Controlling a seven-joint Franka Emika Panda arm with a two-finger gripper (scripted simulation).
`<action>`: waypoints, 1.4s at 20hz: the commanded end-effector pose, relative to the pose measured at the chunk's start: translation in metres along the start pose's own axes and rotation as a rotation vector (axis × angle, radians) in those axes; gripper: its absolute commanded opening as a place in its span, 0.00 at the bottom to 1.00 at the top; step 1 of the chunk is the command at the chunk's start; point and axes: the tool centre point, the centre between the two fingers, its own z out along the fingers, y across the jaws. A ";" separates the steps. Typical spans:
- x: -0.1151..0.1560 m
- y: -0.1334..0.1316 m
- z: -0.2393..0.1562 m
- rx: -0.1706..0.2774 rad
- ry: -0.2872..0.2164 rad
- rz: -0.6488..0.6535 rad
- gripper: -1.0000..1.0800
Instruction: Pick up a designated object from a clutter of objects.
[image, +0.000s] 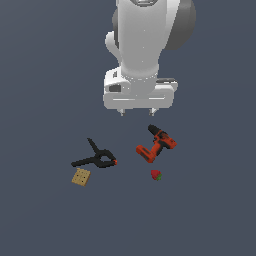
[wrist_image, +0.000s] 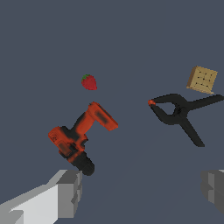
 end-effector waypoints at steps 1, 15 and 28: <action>0.000 0.000 0.000 0.000 0.000 0.000 0.96; 0.002 -0.004 -0.006 -0.028 -0.006 -0.047 0.96; 0.042 -0.021 0.036 -0.036 0.013 -0.061 0.96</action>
